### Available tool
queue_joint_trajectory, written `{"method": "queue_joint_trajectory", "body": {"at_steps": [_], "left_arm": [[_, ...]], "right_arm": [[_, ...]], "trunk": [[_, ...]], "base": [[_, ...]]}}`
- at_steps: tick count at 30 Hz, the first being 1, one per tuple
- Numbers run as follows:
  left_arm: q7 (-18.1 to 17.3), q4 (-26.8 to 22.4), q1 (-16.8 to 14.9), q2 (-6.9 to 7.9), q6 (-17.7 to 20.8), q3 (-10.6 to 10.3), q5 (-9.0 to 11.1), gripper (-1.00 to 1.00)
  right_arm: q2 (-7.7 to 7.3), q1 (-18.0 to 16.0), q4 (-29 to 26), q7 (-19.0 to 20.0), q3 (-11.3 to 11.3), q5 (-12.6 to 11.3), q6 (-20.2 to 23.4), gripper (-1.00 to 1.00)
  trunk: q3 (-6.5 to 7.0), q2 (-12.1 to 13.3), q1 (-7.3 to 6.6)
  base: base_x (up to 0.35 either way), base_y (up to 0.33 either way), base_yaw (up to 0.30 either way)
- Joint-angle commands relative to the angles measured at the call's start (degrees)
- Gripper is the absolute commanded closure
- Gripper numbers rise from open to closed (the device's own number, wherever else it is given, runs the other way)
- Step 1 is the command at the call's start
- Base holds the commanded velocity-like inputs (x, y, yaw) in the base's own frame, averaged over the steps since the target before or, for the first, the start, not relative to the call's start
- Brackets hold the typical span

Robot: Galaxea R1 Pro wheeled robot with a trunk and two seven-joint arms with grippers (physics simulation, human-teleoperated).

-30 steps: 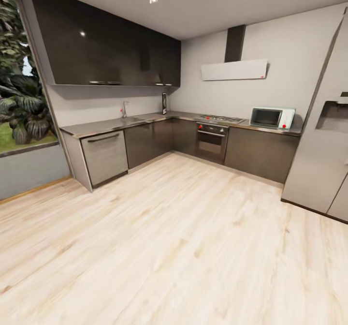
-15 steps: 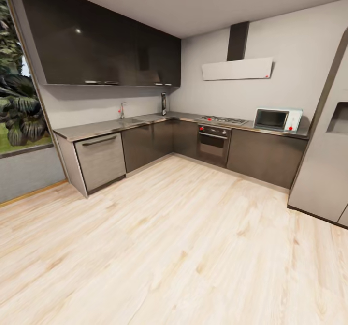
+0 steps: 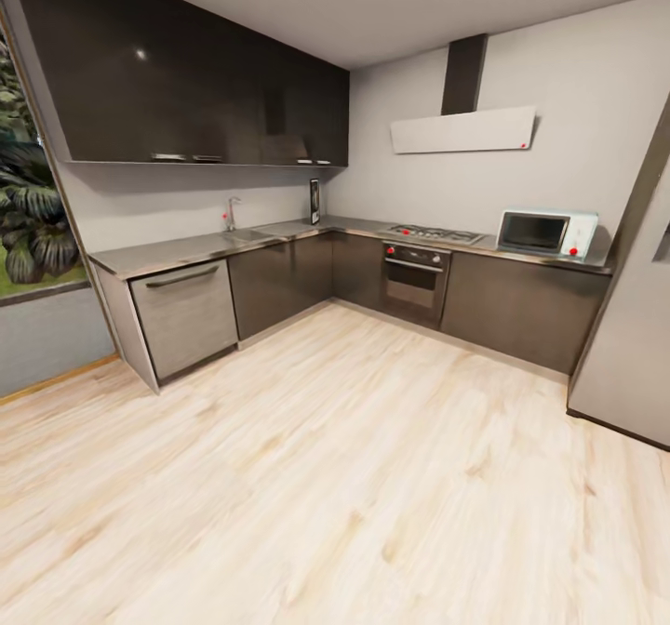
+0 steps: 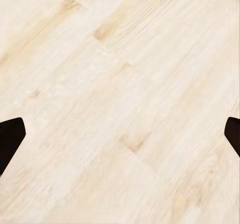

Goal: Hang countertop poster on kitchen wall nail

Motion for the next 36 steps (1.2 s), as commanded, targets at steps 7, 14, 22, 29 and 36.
{"method": "queue_joint_trajectory", "body": {"at_steps": [7, 14, 22, 29, 36], "left_arm": [[0.0, -0.1, 0.0, -0.01, -0.1, 0.0, 0.0, -1.00], [0.0, -0.1, 0.0, -0.01, -0.1, 0.0, 0.0, -1.00], [0.0, -0.1, 0.0, -0.01, -0.1, 0.0, 0.0, -1.00], [0.0, -0.1, 0.0, -0.01, -0.1, 0.0, 0.0, -1.00], [0.0, -0.1, 0.0, -0.01, -0.1, 0.0, 0.0, -1.00]], "right_arm": [[0.00, 0.0, 0.0, 0.0, 0.0, 0.0, -0.2, -1.00], [-0.01, 0.0, 0.0, 0.0, 0.0, 0.0, -0.2, -1.00], [0.00, 0.0, 0.0, 0.0, 0.0, 0.0, -0.2, -1.00], [0.00, 0.0, 0.0, 0.0, 0.0, 0.0, -0.2, -1.00], [0.00, 0.0, 0.0, 0.0, 0.0, 0.0, -0.2, -1.00]], "trunk": [[-0.05, 0.0, 0.04], [-0.05, 0.0, 0.04], [-0.05, 0.0, 0.04], [-0.05, 0.0, 0.04], [-0.05, 0.0, 0.04]], "base": [[0.337, 0.000, 0.000], [0.337, 0.000, 0.000], [0.337, 0.000, 0.000], [0.337, 0.000, 0.000], [0.337, 0.000, 0.000]]}}
